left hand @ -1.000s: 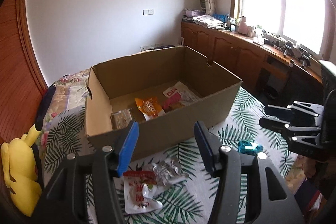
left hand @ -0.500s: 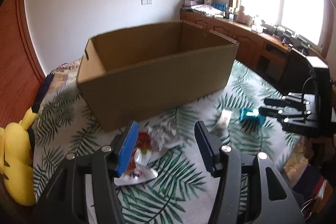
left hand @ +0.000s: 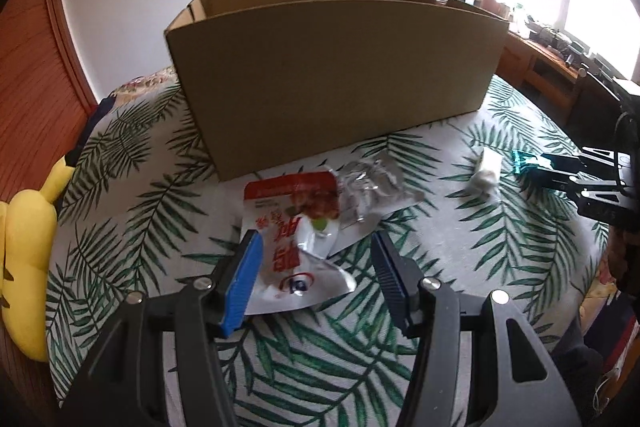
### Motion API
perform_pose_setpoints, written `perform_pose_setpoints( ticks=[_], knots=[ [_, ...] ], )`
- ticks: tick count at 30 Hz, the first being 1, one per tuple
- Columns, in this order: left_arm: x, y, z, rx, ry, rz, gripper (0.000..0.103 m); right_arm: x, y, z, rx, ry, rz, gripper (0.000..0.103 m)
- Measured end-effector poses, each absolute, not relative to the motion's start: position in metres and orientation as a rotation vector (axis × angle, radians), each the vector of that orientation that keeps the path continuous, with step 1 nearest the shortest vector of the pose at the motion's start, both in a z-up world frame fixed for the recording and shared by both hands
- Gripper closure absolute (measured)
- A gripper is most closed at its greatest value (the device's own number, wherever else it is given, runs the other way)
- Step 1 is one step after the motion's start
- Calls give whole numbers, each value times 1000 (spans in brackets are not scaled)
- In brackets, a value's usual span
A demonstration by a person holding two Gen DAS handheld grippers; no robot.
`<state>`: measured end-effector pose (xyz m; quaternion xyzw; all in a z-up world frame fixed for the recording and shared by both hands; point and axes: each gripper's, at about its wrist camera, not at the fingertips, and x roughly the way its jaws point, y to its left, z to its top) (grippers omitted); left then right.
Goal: Organize snacks
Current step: 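Grasp the red-and-white pouch with the left tool while the right tool grasps the blue wrapper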
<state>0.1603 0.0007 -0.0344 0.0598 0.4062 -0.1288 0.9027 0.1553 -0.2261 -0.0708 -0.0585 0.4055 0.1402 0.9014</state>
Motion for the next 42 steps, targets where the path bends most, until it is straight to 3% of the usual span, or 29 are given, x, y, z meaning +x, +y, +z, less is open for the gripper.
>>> perform_pose_setpoints(
  ticks=[16, 22, 29, 31, 38, 39, 40, 42],
  knots=[
    [190, 14, -50, 87, 896, -230, 46, 153, -220, -75, -167, 806, 285, 64],
    [195, 14, -56, 67, 914, -237, 38, 152, -217, -76, -174, 800, 278, 64],
    [192, 18, -58, 49, 902, -241, 37, 152, -217, -76, -174, 799, 277, 64],
    [190, 22, -57, 28, 898, -244, 46, 152, -217, -76, -173, 798, 277, 64],
    [176, 27, -54, 26, 881, -249, 48, 152, -217, -77, -176, 796, 276, 64],
    [174, 28, -53, 20, 880, -251, 52, 152, -217, -77, -175, 797, 275, 64],
    [172, 29, -53, 12, 885, -259, 64, 152, -217, -77, -175, 797, 275, 64],
    [169, 29, -48, 15, 876, -251, 67, 152, -216, -76, -178, 799, 274, 64]
  ],
)
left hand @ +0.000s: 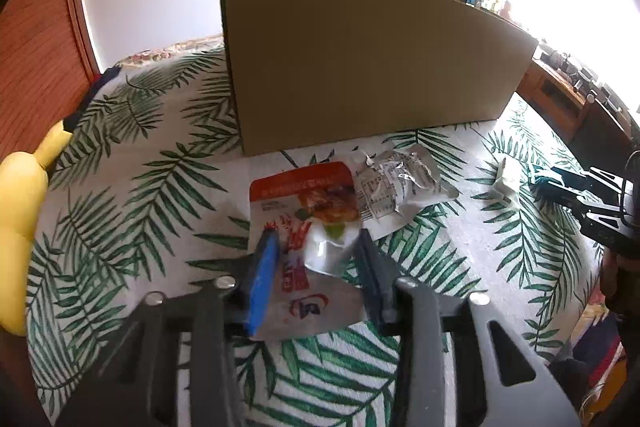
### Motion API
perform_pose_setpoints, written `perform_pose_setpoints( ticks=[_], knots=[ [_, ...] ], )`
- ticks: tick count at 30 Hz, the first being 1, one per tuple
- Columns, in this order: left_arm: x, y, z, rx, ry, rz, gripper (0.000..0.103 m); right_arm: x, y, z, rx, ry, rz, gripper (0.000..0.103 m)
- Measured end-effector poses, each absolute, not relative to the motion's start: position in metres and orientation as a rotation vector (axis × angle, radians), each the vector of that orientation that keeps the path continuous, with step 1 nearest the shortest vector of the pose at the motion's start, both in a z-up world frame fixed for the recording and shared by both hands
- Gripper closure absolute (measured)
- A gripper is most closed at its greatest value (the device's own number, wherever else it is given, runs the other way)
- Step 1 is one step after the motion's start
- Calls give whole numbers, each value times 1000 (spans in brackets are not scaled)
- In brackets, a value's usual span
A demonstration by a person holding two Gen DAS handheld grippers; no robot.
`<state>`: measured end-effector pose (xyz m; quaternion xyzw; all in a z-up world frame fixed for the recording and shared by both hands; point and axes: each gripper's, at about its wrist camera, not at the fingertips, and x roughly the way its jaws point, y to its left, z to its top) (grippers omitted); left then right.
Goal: Organize snacks
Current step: 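Grasp the red-and-white pouch with the left tool while the right tool grasps the blue wrapper, then carry the red-and-white pouch over the box with the left tool while the right tool carries the blue wrapper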
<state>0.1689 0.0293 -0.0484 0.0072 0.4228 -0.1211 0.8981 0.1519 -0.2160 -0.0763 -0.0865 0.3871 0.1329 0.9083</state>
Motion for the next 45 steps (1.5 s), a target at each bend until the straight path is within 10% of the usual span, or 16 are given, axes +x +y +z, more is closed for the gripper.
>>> perform_pose_setpoints(
  ticks=[45],
  knots=[
    [122, 43, 15, -10, 694, -280, 84, 127, -212, -53, -161, 766, 355, 73]
  ],
)
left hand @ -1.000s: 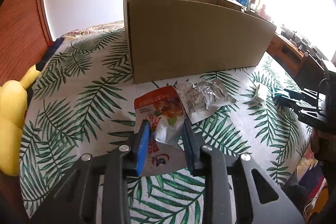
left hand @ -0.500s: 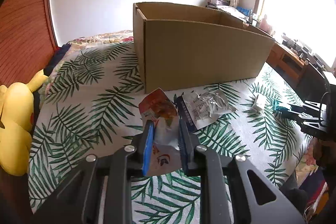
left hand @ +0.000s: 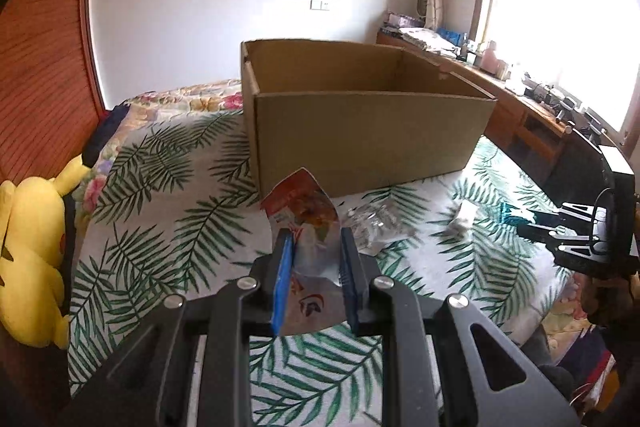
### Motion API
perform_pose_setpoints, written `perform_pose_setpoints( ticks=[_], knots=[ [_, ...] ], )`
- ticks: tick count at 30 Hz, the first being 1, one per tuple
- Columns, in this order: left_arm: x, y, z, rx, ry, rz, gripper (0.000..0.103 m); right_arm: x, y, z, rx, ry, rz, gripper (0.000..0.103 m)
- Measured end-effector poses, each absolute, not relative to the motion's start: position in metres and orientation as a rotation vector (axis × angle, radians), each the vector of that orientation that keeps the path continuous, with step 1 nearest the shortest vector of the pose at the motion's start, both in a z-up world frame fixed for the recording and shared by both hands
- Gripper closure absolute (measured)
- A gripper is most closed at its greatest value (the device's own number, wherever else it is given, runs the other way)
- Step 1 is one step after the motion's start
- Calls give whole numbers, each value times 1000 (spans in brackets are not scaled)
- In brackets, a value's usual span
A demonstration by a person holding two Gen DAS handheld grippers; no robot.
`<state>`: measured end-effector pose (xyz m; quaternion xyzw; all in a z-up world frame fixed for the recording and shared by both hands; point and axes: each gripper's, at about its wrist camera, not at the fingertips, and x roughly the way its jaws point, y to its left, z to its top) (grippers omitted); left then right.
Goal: Organize snacks
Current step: 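Carry the red-and-white pouch over the box with the left tool while the right tool carries the blue wrapper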
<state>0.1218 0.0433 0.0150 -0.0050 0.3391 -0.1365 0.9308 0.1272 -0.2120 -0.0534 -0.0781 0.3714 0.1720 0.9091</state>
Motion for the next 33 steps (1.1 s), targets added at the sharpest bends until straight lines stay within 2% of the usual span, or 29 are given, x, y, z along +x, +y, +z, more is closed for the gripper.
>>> perform_pose_setpoints(
  ticks=[17, 33],
  knots=[
    [129, 1, 55, 23, 619, -349, 84, 114, -198, -7, -154, 659, 410, 73],
    [170, -15, 79, 58, 582, -335, 83, 142, -182, 32, -175, 592, 417, 73]
  ],
)
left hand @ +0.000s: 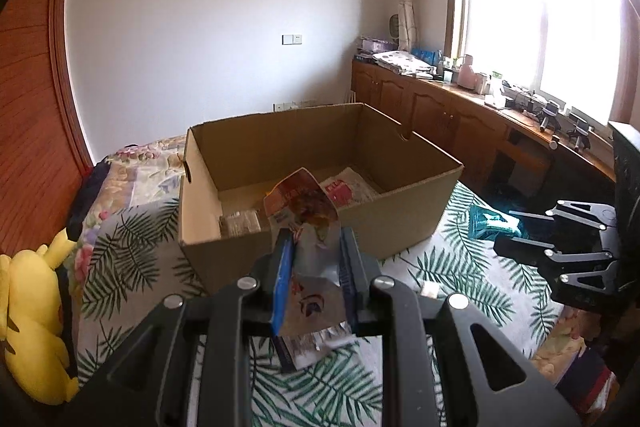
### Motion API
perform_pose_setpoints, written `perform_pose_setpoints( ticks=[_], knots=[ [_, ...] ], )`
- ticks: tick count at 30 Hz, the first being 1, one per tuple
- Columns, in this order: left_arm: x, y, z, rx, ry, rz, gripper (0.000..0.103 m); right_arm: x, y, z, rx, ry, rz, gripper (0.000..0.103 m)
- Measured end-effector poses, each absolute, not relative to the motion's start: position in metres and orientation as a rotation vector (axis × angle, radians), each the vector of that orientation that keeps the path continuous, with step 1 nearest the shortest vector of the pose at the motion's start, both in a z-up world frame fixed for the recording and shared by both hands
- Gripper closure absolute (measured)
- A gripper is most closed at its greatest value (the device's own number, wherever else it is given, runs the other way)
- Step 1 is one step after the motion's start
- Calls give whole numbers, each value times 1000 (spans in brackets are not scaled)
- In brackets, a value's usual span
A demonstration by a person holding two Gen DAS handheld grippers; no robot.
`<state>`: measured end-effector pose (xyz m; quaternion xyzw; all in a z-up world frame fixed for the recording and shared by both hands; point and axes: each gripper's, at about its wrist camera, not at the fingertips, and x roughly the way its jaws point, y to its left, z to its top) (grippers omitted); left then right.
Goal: Organize snacks
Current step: 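Carry the red-and-white pouch over the box with the left tool while the right tool carries the blue wrapper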
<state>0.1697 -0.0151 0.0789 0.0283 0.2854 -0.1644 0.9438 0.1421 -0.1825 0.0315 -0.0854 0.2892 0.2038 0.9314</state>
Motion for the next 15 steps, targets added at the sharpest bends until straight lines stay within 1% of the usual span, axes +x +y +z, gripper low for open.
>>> perform_pose_setpoints(
  ticks=[15],
  knots=[
    [213, -14, 86, 74, 610, -317, 83, 177, -168, 58, -200, 567, 401, 73]
  ],
)
